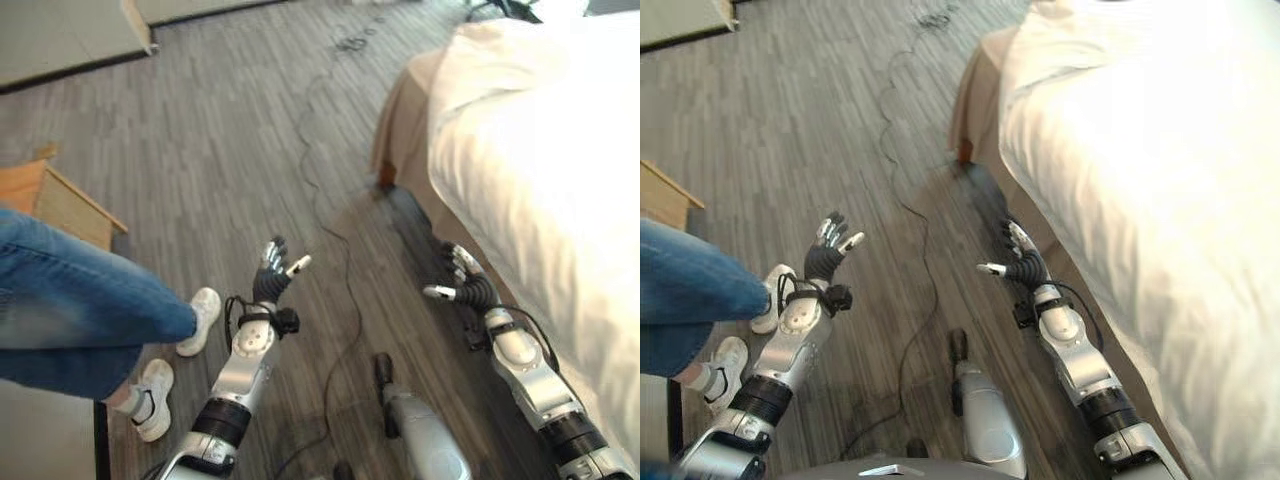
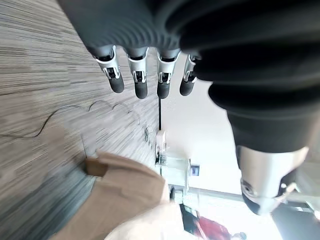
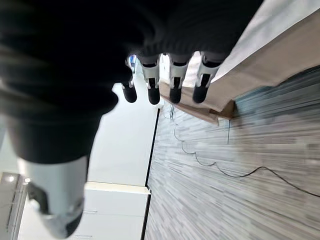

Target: Making the bed.

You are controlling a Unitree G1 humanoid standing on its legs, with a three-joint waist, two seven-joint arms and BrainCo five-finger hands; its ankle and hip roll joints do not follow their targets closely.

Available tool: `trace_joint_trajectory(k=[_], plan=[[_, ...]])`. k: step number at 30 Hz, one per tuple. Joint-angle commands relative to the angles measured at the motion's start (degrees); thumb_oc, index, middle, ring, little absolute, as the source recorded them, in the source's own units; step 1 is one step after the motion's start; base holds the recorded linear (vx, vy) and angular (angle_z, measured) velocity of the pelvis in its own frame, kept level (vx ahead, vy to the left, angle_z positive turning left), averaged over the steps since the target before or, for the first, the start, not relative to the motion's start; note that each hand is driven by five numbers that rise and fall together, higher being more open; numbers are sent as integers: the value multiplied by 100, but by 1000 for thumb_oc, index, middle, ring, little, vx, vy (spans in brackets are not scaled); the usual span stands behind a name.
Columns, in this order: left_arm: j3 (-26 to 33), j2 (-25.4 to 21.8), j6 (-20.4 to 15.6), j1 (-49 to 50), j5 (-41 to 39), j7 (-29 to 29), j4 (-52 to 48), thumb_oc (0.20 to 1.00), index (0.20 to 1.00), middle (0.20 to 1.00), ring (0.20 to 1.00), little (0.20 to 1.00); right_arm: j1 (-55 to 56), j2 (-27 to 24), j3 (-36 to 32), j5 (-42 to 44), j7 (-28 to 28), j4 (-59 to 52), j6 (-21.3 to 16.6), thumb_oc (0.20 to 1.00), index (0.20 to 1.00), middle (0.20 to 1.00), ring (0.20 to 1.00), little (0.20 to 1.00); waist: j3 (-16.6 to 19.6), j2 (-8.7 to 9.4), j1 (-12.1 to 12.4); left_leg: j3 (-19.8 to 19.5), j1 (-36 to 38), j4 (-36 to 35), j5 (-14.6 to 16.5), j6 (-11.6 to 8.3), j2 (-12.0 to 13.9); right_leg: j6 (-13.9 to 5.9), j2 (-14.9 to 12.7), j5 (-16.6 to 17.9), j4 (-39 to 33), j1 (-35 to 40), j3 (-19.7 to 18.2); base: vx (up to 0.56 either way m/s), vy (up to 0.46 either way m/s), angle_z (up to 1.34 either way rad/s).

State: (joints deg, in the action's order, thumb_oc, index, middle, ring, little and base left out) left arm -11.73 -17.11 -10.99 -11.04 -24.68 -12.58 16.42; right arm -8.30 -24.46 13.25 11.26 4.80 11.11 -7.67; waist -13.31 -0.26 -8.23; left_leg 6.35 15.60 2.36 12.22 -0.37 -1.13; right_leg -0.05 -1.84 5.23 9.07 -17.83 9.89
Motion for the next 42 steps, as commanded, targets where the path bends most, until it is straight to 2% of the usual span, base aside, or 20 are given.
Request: trace_joint_trajectory(k=[1, 3, 4, 7, 9, 10, 11, 14, 15, 16, 19, 20, 23, 26, 28, 29, 33, 37, 39, 42], plan=[[36, -102, -259, -127, -248, 191, -281, 1000, 1000, 1000, 1000, 1000, -183, -166, 22, -101, 47, -372, -273, 1000, 1000, 1000, 1000, 1000, 449, 137, -108, 229, -1333, 2461, -767, -278, 305, -417, -82, 18, -587, 909, -46, 637, -218, 20], [49, -139, -230, -119, -262, 244, -289, 1000, 1000, 1000, 1000, 1000, -139, -310, -14, -139, 9, -567, -292, 1000, 1000, 1000, 1000, 1000, 410, 232, 12, 356, -1929, 3923, -1132, -473, 481, -173, -17, -181, -689, 1281, -64, 316, -171, -7], [48, -140, -230, -120, -262, 244, -289, 1000, 1000, 1000, 1000, 1000, -139, -309, -14, -139, 9, -567, -291, 1000, 1000, 1000, 1000, 1000, 417, 235, 9, 354, -1937, 3921, -1136, -473, 477, -173, -21, -180, -689, 1274, -62, 309, -103, -37], [-12, -56, -145, -271, -309, 214, -85, 1000, 1000, 1000, 1000, 1000, -63, -400, -141, -270, 173, -517, -246, 1000, 1000, 1000, 1000, 1000, 360, 305, 107, 508, -2481, 3596, -1045, -303, 672, -170, -22, -370, -834, 1749, -249, 258, -9, -68], [-101, -52, -160, -379, -326, 279, -80, 1000, 1000, 1000, 1000, 1000, 213, -386, -397, -47, 175, -636, -330, 1000, 1000, 1000, 1000, 1000, 374, 311, 93, 411, -2583, 2315, -867, -143, 629, -274, -91, -548, -830, 1932, -503, 435, 167, -65], [-103, -65, -183, -345, -307, 310, -113, 1000, 1000, 1000, 1000, 1000, 348, -372, -462, 55, 116, -606, -353, 1000, 1000, 1000, 1000, 1000, 387, 287, 105, 234, -2632, 1740, -963, -143, 603, -303, -119, -607, -798, 1968, -599, 551, 319, -51], [-78, -89, -224, -265, -305, 351, -130, 1000, 1000, 1000, 1000, 1000, 522, -371, -499, 80, 38, -577, -398, 1000, 1000, 1000, 1000, 1000, 383, 148, 159, -437, -2669, 691, -1509, -279, 551, -324, -54, -773, -792, 2170, -877, 490, 283, -58], [125, -132, -334, -63, -364, 359, -305, 1000, 1000, 1000, 1000, 1000, 656, -386, -547, 114, -68, -583, -437, 1000, 1000, 1000, 1000, 1000, 377, 49, 247, -1179, -2872, -53, -2057, -547, 702, -327, -68, -1023, -706, 2389, -1351, 455, 245, -86], [379, -258, -351, 172, -325, 398, -488, 1000, 1000, 1000, 1000, 1000, 675, -406, -593, 67, -107, -613, -464, 1000, 1000, 1000, 1000, 1000, 360, 27, 354, -1772, -2996, -306, -2191, -676, 803, -333, -70, -1118, -704, 2497, -1717, 355, 205, -115], [386, -262, -343, 193, -325, 400, -506, 1000, 1000, 1000, 1000, 1000, 684, -402, -587, 66, -107, -621, -459, 1000, 1000, 1000, 1000, 1000, 361, 34, 362, -1758, -2973, -323, -2192, -680, 812, -329, -68, -1123, -699, 2502, -1731, 361, 223, -92], [1085, -428, -323, 1083, -506, 582, -627, 1000, 1000, 1000, 1000, 1000, 552, -321, -575, 83, -281, -607, -442, 1000, 1000, 1000, 1000, 1000, 413, 46, 665, -2953, -2994, 336, -1932, -831, 746, -423, -212, -1242, -664, 2616, -2532, 399, 348, -150], [1242, -428, -330, 1227, -526, 558, -621, 1000, 1000, 1000, 1000, 1000, 482, -323, -555, 46, -339, -601, -412, 1000, 1000, 1000, 1000, 1000, 433, 41, 723, -3017, -2985, 481, -1828, -862, 703, -483, -316, -1231, -668, 2643, -2607, 391, 387, -181], [1356, -363, -286, 1429, -604, 522, -474, 1000, 1000, 1000, 1000, 1000, 373, -249, -553, -30, -374, -681, -396, 1000, 1000, 1000, 1000, 1000, 477, 4, 708, -2781, -2813, 396, -1591, -694, 680, -640, -535, -1188, -527, 2486, -2710, 285, 417, -96], [1281, -488, -225, 1310, -556, 435, -328, 1000, 1000, 1000, 1000, 1000, 183, 16, -372, 67, -272, -635, -324, 1000, 1000, 1000, 1000, 1000, 409, 55, 712, -2129, -2710, 488, -1387, -451, 579, -832, -788, -588, 199, 1906, -2890, 216, 426, -42], [1178, -682, -137, 1282, -378, 560, -427, 1000, 1000, 1000, 1000, 1000, 252, 166, 10, 564, -732, -904, -265, 1000, 1000, 1000, 1000, 1000, 352, -1, 604, -1648, -2330, 239, -1289, -187, 457, -662, -903, 16, 1008, 1389, -2533, 253, 517, -130], [1177, -683, -139, 1277, -377, 563, -420, 1000, 1000, 1000, 1000, 1000, 254, 164, 8, 567, -735, -909, -261, 1000, 1000, 1000, 1000, 1000, 346, 4, 617, -1633, -2314, 227, -1290, -186, 459, -660, -902, 5, 1028, 1383, -2548, 221, 449, -120], [1041, -766, -10, 1076, -117, 470, -562, 1000, 1000, 1000, 1000, 1000, 407, 368, 210, 912, -886, -955, -142, 1000, 1000, 1000, 1000, 1000, 242, -82, 540, -968, -1996, 158, -1105, 15, 435, -487, -1536, 291, 1509, 1109, -1380, 139, 399, -57], [1046, -705, -57, 962, -92, 547, -645, 1000, 1000, 1000, 1000, 1000, 559, 291, 78, 764, -882, -867, -126, 1000, 1000, 1000, 1000, 1000, 248, 47, 495, -386, -1756, 64, -991, 73, 461, -684, -1129, -152, 1262, 1001, -606, 93, 190, -120], [881, -581, -27, 918, -71, 608, -613, 1000, 1000, 1000, 1000, 1000, 704, 302, 78, 803, -893, -782, -151, 1000, 1000, 1000, 1000, 1000, 325, -2, 323, 12, -1600, -139, -1015, 59, 427, -700, -523, -548, 988, 749, -121, 73, 176, -127], [776, -451, -43, 945, -159, 709, -646, 1000, 1000, 1000, 1000, 1000, 738, 287, 146, 778, -944, -897, -190, 1000, 1000, 1000, 1000, 1000, 443, 72, 333, 244, -1495, -219, -1028, -7, 371, -623, -496, -611, 168, 1125, 145, 91, -3, -125]])
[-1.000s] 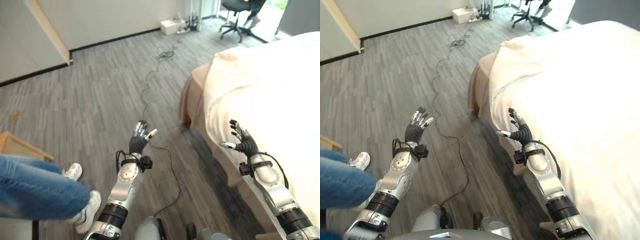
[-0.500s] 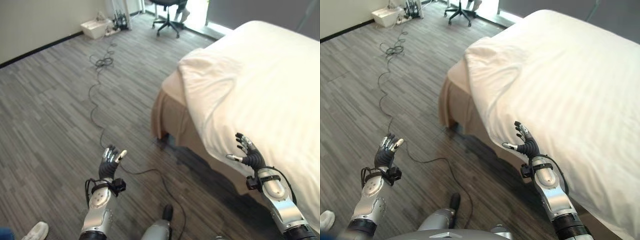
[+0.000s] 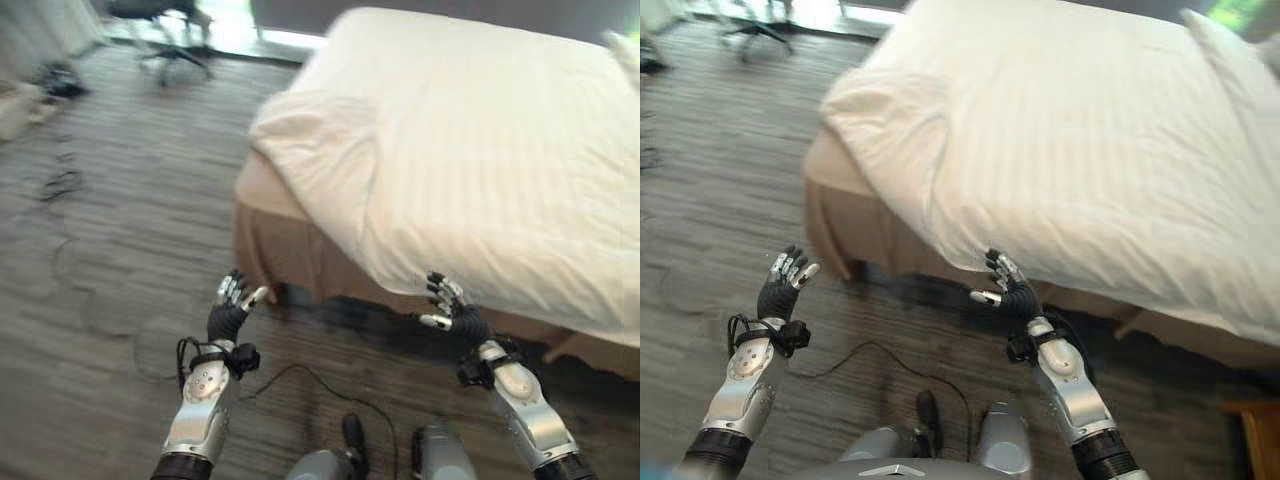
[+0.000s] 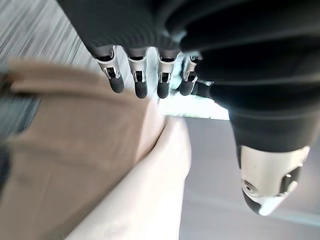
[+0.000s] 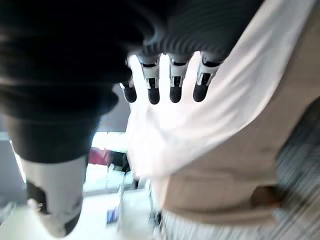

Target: Making the bed.

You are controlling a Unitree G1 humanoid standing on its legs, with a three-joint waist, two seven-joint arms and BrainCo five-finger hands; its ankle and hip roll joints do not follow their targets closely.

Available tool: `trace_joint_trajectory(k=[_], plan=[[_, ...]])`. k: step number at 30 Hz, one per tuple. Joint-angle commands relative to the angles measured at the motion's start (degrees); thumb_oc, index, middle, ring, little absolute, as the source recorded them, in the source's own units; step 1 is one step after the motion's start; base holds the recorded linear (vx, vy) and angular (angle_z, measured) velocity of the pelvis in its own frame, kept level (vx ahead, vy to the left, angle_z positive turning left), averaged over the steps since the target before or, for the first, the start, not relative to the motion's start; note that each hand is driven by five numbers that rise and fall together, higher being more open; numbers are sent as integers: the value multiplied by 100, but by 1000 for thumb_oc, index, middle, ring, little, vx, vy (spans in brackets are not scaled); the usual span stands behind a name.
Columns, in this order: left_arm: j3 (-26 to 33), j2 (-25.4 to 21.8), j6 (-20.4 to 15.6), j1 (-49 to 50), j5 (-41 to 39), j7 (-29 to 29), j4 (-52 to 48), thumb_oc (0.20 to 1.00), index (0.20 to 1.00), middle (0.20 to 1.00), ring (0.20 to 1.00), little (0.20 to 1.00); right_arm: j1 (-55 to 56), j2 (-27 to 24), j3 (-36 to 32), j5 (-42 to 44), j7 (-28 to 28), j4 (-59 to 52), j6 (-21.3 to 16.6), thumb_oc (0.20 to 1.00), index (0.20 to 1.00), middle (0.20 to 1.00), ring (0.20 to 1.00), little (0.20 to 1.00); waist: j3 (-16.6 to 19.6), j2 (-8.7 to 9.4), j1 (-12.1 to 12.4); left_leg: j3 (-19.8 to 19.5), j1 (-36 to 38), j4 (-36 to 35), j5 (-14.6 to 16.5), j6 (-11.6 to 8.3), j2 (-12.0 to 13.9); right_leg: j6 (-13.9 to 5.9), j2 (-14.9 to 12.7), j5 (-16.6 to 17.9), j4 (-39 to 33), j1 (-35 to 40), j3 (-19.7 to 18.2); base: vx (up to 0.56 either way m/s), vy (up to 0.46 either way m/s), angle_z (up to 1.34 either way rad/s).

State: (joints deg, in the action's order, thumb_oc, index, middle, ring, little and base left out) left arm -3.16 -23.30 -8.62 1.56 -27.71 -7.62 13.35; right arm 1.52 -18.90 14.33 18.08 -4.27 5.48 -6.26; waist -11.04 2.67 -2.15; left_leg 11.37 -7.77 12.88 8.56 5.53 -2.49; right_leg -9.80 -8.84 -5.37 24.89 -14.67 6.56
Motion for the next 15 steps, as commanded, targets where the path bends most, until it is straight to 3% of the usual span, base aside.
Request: trace_joint_trajectory(k=[1, 3, 4, 5, 8, 10, 11, 12, 13, 15], plan=[[-192, 317, -256, -266, 81, 322, -281, 1000, 1000, 1000, 1000, 1000, -234, -332, 104, 115, -46, -361, -343, 1000, 1000, 1000, 1000, 1000, 303, -169, -298, -129, 812, -1315, -710, -646, 522, 402, 365, 414, -2033, 1124, 283, 69, -62, -75], [-214, 365, -268, -244, 33, 348, -272, 1000, 1000, 1000, 1000, 1000, -232, -345, 127, 113, -51, -339, -347, 1000, 1000, 1000, 1000, 1000, 324, -161, -264, -85, 835, -1307, -712, -672, 546, 427, 415, 429, -2200, 1224, 242, 113, -121, -26], [-334, 466, -242, -154, -165, 469, -411, 1000, 1000, 1000, 1000, 1000, -256, -390, 147, 215, -2, -332, -370, 1000, 1000, 1000, 1000, 1000, 312, -95, -221, 9, 718, -674, -661, -794, 670, 525, 496, 388, -2417, 1454, 175, 142, -159, 0], [-333, 464, -241, -153, -167, 471, -413, 1000, 1000, 1000, 1000, 1000, -257, -389, 147, 218, -2, -331, -371, 1000, 1000, 1000, 1000, 1000, 307, -100, -221, 4, 695, -617, -631, -801, 684, 531, 505, 390, -2420, 1459, 176, 98, -200, 2], [-517, 489, -200, -213, -191, 546, -390, 1000, 1000, 1000, 1000, 1000, -291, -422, 182, 353, -5, -204, -365, 1000, 1000, 1000, 1000, 1000, 107, -51, -193, -31, 56, 818, -926, -1033, 864, 684, 444, 335, -2321, 1547, 227, -23, -75, 4], [-540, 571, -206, -181, -333, 518, -407, 1000, 1000, 1000, 1000, 1000, -407, -566, 277, 293, -6, -235, -307, 1000, 1000, 1000, 1000, 1000, -40, -62, -95, -376, -342, 1304, -1269, -1179, 946, 714, 309, 259, -2307, 1676, 165, 13, 27, 18], [-539, 572, -203, -176, -333, 518, -411, 1000, 1000, 1000, 1000, 1000, -403, -569, 278, 294, -6, -239, -304, 1000, 1000, 1000, 1000, 1000, -38, -64, -98, -379, -342, 1308, -1266, -1181, 947, 714, 310, 257, -2308, 1680, 167, 127, 159, -39], [-483, 570, -164, -30, -328, 536, -448, 1000, 1000, 1000, 1000, 1000, -353, -617, 251, 291, -79, -359, -288, 1000, 1000, 1000, 1000, 1000, -11, -49, -74, -506, -360, 1033, -1395, -1173, 1317, 618, 138, 240, -2321, 1732, 71, 169, 202, -48], [-455, 547, -143, 59, -312, 531, -448, 1000, 1000, 1000, 1000, 1000, -327, -641, 244, 276, -87, -371, -286, 1000, 1000, 1000, 1000, 1000, -4, -56, -14, -739, -239, 799, -1379, -1156, 1446, 549, 45, 189, -2288, 1773, -46, 212, 271, -53], [-396, 524, -163, 120, -292, 452, -440, 1000, 1000, 1000, 1000, 1000, -322, -665, 274, 236, -79, -265, -278, 1000, 1000, 1000, 1000, 1000, 51, -127, 20, -1202, -67, 372, -1603, -1220, 1559, 435, -103, 192, -2174, 1680, -222, 130, 220, -39]])
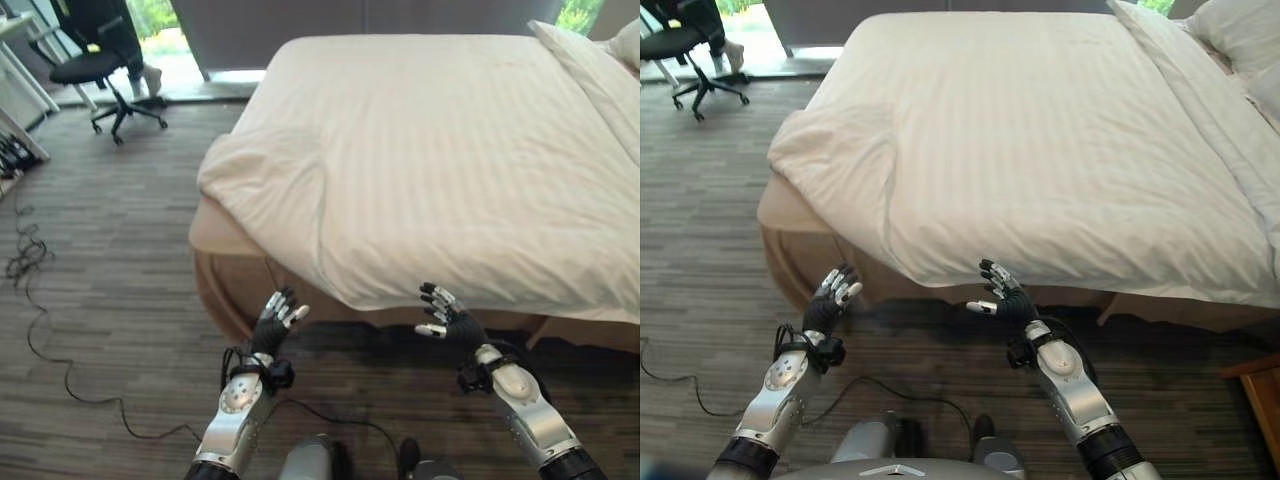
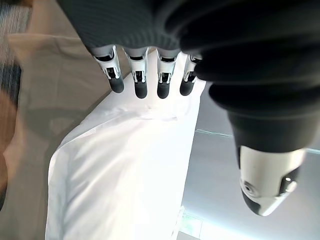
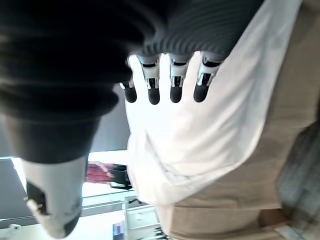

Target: Making the bed.

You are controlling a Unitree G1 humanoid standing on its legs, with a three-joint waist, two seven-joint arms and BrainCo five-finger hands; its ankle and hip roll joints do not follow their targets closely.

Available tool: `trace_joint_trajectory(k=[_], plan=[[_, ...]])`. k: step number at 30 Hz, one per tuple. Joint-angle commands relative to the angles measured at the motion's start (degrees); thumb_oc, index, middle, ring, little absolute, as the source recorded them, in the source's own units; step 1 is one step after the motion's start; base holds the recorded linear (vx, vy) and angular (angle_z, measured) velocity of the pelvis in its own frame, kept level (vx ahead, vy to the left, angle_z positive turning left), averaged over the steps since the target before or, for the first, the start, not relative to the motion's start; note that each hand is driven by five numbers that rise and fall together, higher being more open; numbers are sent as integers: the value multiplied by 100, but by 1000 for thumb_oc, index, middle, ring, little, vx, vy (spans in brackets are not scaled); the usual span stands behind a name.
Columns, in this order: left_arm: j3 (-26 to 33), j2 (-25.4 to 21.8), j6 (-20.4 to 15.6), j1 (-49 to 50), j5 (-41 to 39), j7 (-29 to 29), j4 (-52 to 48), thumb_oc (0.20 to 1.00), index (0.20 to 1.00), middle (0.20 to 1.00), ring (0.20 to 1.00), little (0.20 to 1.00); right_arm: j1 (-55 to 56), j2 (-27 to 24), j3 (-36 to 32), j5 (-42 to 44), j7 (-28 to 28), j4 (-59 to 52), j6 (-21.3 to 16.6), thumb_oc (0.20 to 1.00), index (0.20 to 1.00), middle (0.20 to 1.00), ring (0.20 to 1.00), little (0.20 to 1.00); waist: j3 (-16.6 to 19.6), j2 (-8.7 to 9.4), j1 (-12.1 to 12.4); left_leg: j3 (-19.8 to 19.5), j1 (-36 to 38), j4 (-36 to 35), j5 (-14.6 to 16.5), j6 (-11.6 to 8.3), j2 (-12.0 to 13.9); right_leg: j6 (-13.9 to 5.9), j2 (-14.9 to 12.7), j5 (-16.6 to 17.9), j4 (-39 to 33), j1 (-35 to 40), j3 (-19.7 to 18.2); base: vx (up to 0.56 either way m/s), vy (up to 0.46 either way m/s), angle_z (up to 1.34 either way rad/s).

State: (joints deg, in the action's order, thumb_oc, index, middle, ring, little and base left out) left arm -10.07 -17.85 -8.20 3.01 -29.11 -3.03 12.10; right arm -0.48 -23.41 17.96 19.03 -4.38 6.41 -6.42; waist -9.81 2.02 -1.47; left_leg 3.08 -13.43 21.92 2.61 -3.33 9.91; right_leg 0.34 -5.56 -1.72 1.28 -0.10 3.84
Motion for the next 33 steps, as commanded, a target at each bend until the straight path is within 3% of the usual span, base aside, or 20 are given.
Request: trace_joint_trajectory(k=[1, 3, 6, 8, 10, 11, 12, 13, 14, 15, 16, 17, 18, 19, 20, 23, 25, 26, 29, 33], plan=[[294, -19, -206, -24, -152, -8, -314, 1000, 1000, 1000, 1000, 1000, -124, -216, -87, 140, -68, -356, -264, 1000, 1000, 1000, 1000, 1000, -77, -61, -48, -372, 519, -554, -1017, -338, 320, -576, -430, -184, 202, 226, 49, 179, 350, -60], [590, -174, -263, -3, -168, -81, -479, 1000, 1000, 1000, 1000, 1000, -248, -259, -69, 149, -45, -228, -248, 1000, 1000, 1000, 1000, 1000, -28, -183, 58, -1368, 823, -954, -1329, -533, 473, -741, -593, -218, 500, 109, -370, 208, 424, -63], [778, -314, -300, 57, -174, -29, -521, 1000, 1000, 1000, 1000, 1000, -295, -320, -99, 254, -185, -258, -227, 1000, 1000, 1000, 1000, 1000, 37, -195, 98, -1743, 978, -940, -1470, -645, 578, -866, -752, -184, 613, 94, -547, 117, 315, -66], [870, -420, -282, 86, -131, 10, -633, 1000, 1000, 1000, 1000, 1000, -254, -425, -194, 229, -296, -305, -159, 1000, 1000, 1000, 1000, 1000, 122, -190, 108, -1925, 1103, -910, -1461, -734, 685, -1009, -956, -124, 603, 131, -630, 117, 553, -39], [903, -535, -314, 109, -148, 78, -823, 1000, 1000, 1000, 1000, 1000, -209, -470, -368, 216, -240, -221, -148, 1000, 1000, 1000, 1000, 1000, 171, -218, 144, -2395, 1098, -635, -1018, -856, 555, -1221, -1291, 83, 491, 88, -862, 23, 515, -1], [903, -535, -314, 108, -148, 78, -822, 1000, 1000, 1000, 1000, 1000, -209, -470, -368, 216, -240, -221, -148, 1000, 1000, 1000, 1000, 1000, 173, -217, 144, -2396, 1093, -628, -1014, -855, 553, -1222, -1292, 83, 490, 87, -862, -13, 557, 4], [911, -576, -283, 151, -190, 131, -960, 1000, 1000, 1000, 1000, 1000, -178, -287, -513, 194, -89, -205, -122, 1000, 1000, 1000, 1000, 1000, 195, -231, 122, -2471, 1188, -781, -79, -798, 422, -1317, -1603, 259, 500, -21, -1009, -13, 429, -12], [911, -580, -280, 155, -191, 132, -964, 1000, 1000, 1000, 1000, 1000, -174, -283, -513, 191, -87, -208, -119, 1000, 1000, 1000, 1000, 1000, 194, -227, 136, -2456, 1191, -753, -51, -793, 417, -1322, -1606, 256, 494, -17, -1022, -65, 858, -17], [768, -619, -270, 100, -178, 194, -929, 1000, 1000, 1000, 1000, 1000, -115, -65, -566, 133, -3, -260, -130, 1000, 1000, 1000, 1000, 1000, 194, -188, 88, -2127, 1319, -1120, 502, -626, 244, -1392, -1947, 843, 541, -202, -1049, -48, 439, -11], [763, -625, -272, 97, -178, 193, -925, 1000, 1000, 1000, 1000, 1000, -110, -58, -570, 130, -1, -263, -128, 1000, 1000, 1000, 1000, 1000, 198, -166, 117, -2097, 1324, -1116, 505, -616, 225, -1402, -1965, 855, 529, -217, -1082, -158, 877, -15], [595, -712, -258, 57, -8, 136, -766, 1000, 1000, 1000, 1000, 1000, -81, 275, -453, 236, 145, -302, -177, 1000, 1000, 1000, 1000, 1000, 103, -102, 78, -1887, 1378, -1239, 688, -412, -51, -1248, -2233, 1839, 573, -549, -1045, -147, 625, -5], [552, -746, -239, 80, 14, 105, -756, 1000, 1000, 1000, 1000, 1000, -77, 411, -383, 339, 153, -276, -176, 1000, 1000, 1000, 1000, 1000, 55, -97, 99, -1769, 1362, -1221, 696, -334, -170, -1194, -2287, 2053, 555, -670, -935, -206, 889, -4], [584, -758, -193, 217, 49, 59, -809, 1000, 1000, 1000, 1000, 1000, -23, 536, -283, 379, 135, -293, -199, 1000, 1000, 1000, 1000, 1000, -25, -170, 247, -1477, 1442, -1298, 718, -254, -242, -1271, -2467, 2333, 586, -846, -224, -105, 449, -3], [586, -760, -191, 219, 49, 59, -812, 1000, 1000, 1000, 1000, 1000, -23, 538, -283, 379, 135, -293, -199, 1000, 1000, 1000, 1000, 1000, -15, -149, 236, -1484, 1430, -1314, 691, -248, -268, -1277, -2493, 2358, 562, -848, -219, -121, 486, -28], [622, -766, -168, 292, 52, 80, -856, 1000, 1000, 1000, 1000, 1000, -37, 568, -223, 264, 176, -266, -183, 1000, 1000, 1000, 1000, 1000, -62, -203, 277, -1323, 1438, -1350, 660, -161, -359, -1258, -2544, 2275, 654, -856, 387, -126, 424, -48], [780, -799, -195, 387, 32, 134, -938, 1000, 1000, 1000, 1000, 1000, 34, 514, -230, 537, 116, -332, -198, 1000, 1000, 1000, 1000, 1000, -199, -420, 165, -965, 1328, -1409, 410, 152, -570, -1002, -1496, 1093, 1610, -971, 398, -192, 645, -73], [882, -771, -176, 417, 58, 89, -1001, 1000, 1000, 1000, 1000, 1000, 79, 463, -297, 525, 87, -365, -236, 1000, 1000, 1000, 1000, 1000, -177, -450, 193, -827, 1302, -1510, 308, 285, -733, -872, -1262, 692, 2058, -855, 668, -147, 467, -71], [882, -771, -175, 415, 59, 89, -1002, 1000, 1000, 1000, 1000, 1000, 78, 463, -298, 526, 86, -366, -236, 1000, 1000, 1000, 1000, 1000, -166, -446, 189, -830, 1288, -1520, 288, 287, -740, -871, -1268, 705, 2048, -867, 671, -133, 435, -49], [846, -594, -184, 247, 164, 66, -1008, 1000, 1000, 1000, 1000, 1000, 221, 458, -667, 616, 141, -301, -361, 1000, 1000, 1000, 1000, 1000, -164, -497, 145, -749, 1261, -1501, 145, 507, -954, -795, -295, 262, 3582, -1009, 374, -129, 335, -37], [765, -496, -161, 287, 105, 73, -1165, 1000, 1000, 1000, 1000, 1000, 242, 521, -962, 600, 360, -274, -478, 1000, 1000, 1000, 1000, 1000, -86, -528, 158, -559, 1234, -1551, 54, 645, -993, -795, -246, 539, 4175, -926, 680, -79, 134, -13]])
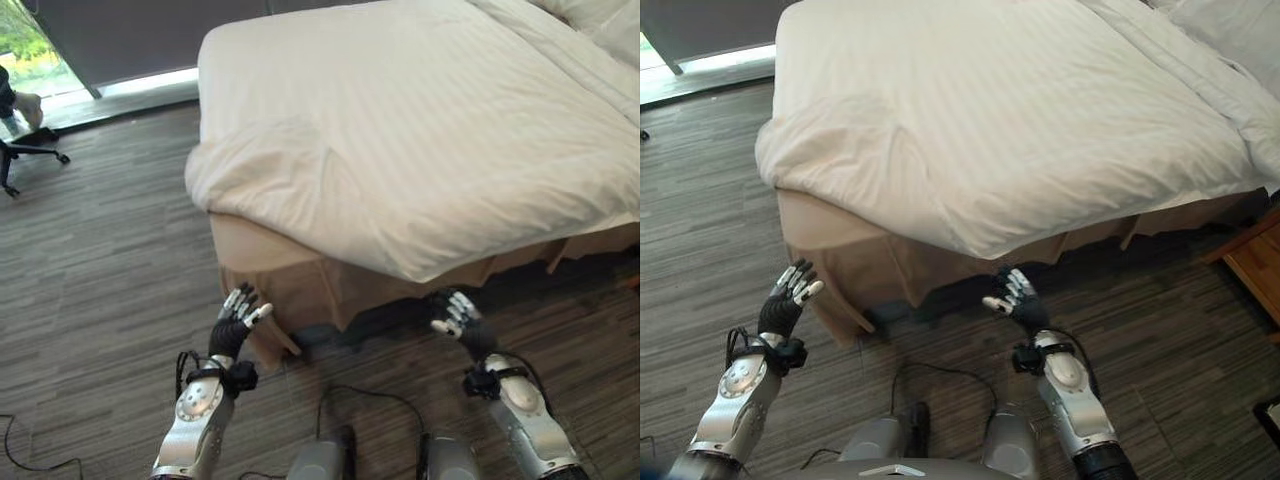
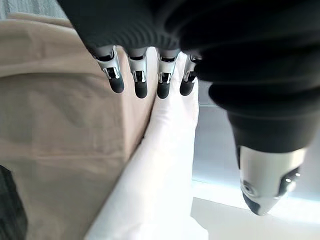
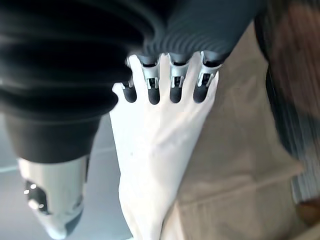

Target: Making the bed.

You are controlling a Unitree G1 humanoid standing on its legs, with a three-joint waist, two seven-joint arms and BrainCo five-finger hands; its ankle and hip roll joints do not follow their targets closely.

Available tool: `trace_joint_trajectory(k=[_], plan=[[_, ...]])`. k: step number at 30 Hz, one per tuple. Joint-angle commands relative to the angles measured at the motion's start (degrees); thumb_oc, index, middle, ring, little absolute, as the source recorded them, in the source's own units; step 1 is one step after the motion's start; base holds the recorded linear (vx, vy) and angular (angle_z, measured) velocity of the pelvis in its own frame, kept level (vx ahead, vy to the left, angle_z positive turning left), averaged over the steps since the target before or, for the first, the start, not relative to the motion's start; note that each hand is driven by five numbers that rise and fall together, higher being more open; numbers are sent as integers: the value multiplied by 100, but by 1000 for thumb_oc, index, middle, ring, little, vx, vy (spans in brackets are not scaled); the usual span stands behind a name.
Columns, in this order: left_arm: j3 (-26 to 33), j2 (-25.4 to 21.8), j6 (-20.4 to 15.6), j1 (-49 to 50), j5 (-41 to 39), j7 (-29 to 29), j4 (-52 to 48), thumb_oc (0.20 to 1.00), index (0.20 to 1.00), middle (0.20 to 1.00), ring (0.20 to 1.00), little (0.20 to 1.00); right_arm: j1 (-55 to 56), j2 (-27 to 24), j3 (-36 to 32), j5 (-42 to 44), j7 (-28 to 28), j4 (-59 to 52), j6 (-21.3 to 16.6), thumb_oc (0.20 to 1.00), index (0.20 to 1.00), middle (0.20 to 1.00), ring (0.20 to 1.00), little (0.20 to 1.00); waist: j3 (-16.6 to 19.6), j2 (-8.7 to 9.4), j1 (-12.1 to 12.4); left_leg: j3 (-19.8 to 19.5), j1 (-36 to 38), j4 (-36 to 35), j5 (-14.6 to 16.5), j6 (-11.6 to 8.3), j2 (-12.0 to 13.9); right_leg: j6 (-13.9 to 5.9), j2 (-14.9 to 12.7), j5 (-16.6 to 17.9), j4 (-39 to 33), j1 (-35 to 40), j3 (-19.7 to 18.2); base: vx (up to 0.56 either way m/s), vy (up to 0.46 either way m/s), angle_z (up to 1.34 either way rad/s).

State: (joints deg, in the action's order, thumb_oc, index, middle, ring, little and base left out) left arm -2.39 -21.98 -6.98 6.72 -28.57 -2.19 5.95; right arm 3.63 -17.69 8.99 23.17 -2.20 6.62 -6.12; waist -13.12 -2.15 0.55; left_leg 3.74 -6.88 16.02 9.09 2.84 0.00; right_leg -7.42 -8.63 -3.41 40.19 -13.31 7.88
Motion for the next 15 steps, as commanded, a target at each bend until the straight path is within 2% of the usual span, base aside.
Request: trace_joint_trajectory(k=[1, 2, 4, 5, 6, 7, 8, 9, 11, 12, 15], plan=[[0, -40, -283, 11, 41, 30, -591, 1000, 1000, 1000, 1000, 1000, -134, -29, -161, 149, 210, -243, -524, 1000, 1000, 1000, 1000, 1000, 298, -77, -25, -521, 646, -1069, -620, 52, -31, -45, 33, 735, 40, 449, 281, -45, 56, -45], [-1, -40, -282, 14, 41, 30, -593, 1000, 1000, 1000, 1000, 1000, -131, -28, -161, 148, 211, -245, -523, 1000, 1000, 1000, 1000, 1000, 299, -81, -20, -517, 656, -1081, -625, 52, -25, -44, 40, 740, 30, 456, 279, -28, -1, -56], [27, 24, -288, 106, -14, 72, -588, 1000, 1000, 1000, 1000, 1000, -122, -45, -200, 126, 214, -185, -519, 1000, 1000, 1000, 1000, 1000, 377, -48, 11, -374, 677, -1169, -639, 6, -18, -29, -3, 503, -681, 609, 336, -23, -88, -63], [56, 54, -301, 153, -62, 101, -567, 1000, 1000, 1000, 1000, 1000, -130, -46, -183, 144, 192, -162, -521, 1000, 1000, 1000, 1000, 1000, 422, -22, 51, -279, 704, -1240, -624, -81, 17, 38, 18, 251, -1702, 844, 406, -9, -225, -64], [298, -142, -504, 71, 429, -142, -1120, 1000, 1000, 1000, 1000, 1000, -200, -247, -262, -178, 322, -176, -548, 1000, 1000, 1000, 1000, 1000, 445, 75, 88, -203, 618, -1152, -593, -130, 46, 174, 109, 13, -2337, 1021, 395, -111, -254, -56], [273, -11, -219, 285, -45, 100, -804, 1000, 1000, 1000, 1000, 1000, -94, -59, -127, 40, 111, -209, -451, 1000, 1000, 1000, 1000, 1000, 502, 110, 180, -173, 483, -1133, -589, -161, -6, 147, 216, -143, -2960, 1317, 291, -101, -165, -31], [277, -10, -219, 293, -46, 103, -806, 1000, 1000, 1000, 1000, 1000, -90, -61, -123, 44, 109, -210, -451, 1000, 1000, 1000, 1000, 1000, 502, 106, 188, -161, 500, -1144, -590, -162, 1, 148, 227, -119, -3006, 1344, 282, -138, -135, -26], [297, 64, -300, 338, -52, 157, -711, 1000, 1000, 1000, 1000, 1000, -120, -126, 71, 153, -51, -106, -437, 1000, 1000, 1000, 1000, 1000, 515, 110, 224, -64, 475, -1143, -620, -232, 34, 202, 343, -128, -3451, 1573, 209, -53, -115, -40], [314, 64, -414, 171, -235, 181, -685, 1000, 1000, 1000, 1000, 1000, -176, -334, 86, 158, -172, -150, -435, 1000, 1000, 1000, 1000, 1000, 454, 173, 282, 89, 163, -697, -717, -427, 57, 268, 346, -136, -3692, 1733, 341, -111, -160, -48], [378, 60, -485, 114, -325, 223, -684, 1000, 1000, 1000, 1000, 1000, -201, -485, 44, 75, -245, -197, -460, 1000, 1000, 1000, 1000, 1000, 396, 202, 323, -76, 19, -396, -805, -535, 4, 319, 351, -120, -3728, 1748, 323, -135, -143, -18], [529, 109, -576, 127, -448, 235, -760, 1000, 1000, 1000, 1000, 1000, -383, -721, -112, 38, -291, -180, -521, 1000, 1000, 1000, 1000, 1000, 300, 280, 508, -1117, -81, -99, -872, -695, -300, 395, 319, -61, -3712, 1687, 46, -99, -75, -16]])
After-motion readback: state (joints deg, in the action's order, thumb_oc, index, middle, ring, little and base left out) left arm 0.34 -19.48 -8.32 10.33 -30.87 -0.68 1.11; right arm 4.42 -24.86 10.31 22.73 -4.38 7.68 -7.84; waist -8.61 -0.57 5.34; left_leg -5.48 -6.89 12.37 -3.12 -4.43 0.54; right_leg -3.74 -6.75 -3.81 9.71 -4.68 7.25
